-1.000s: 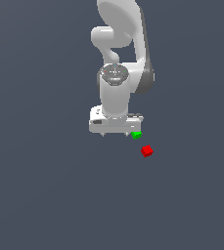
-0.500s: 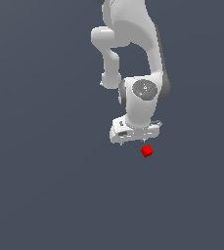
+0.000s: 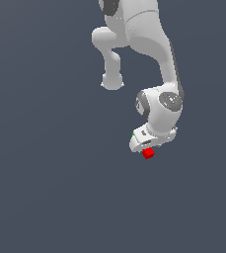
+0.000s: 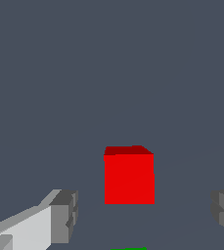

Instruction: Stack the red cube on top of the green cube.

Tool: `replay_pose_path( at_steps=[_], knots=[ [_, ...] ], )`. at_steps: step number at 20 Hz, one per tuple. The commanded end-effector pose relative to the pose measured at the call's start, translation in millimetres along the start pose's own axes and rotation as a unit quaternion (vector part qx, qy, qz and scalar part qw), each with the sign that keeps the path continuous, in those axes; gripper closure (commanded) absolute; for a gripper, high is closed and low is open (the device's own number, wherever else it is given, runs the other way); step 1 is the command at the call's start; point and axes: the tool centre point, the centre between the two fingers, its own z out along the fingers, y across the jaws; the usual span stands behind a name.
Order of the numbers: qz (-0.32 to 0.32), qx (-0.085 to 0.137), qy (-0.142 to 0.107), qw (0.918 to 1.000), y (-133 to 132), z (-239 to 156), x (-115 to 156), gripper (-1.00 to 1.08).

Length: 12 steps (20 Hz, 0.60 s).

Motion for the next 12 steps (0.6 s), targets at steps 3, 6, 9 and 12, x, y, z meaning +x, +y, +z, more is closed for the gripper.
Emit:
replay_pose_path(
  at_steps=[3,6,9,12],
  knots=[
    [-0.005,-0.001,0.000,1.0000,-4.4,2.4,1.2,-0.92],
    [-0.005,-0.001,0.001,1.0000,-4.5,5.5,1.2,-0.92],
    [-0.005,-0.001,0.001,1.0000,-4.7,14.8,1.2,-0.92],
    [-0.006,-0.001,0.001,1.0000,-5.1,30.0,1.0,-0.92]
  ],
)
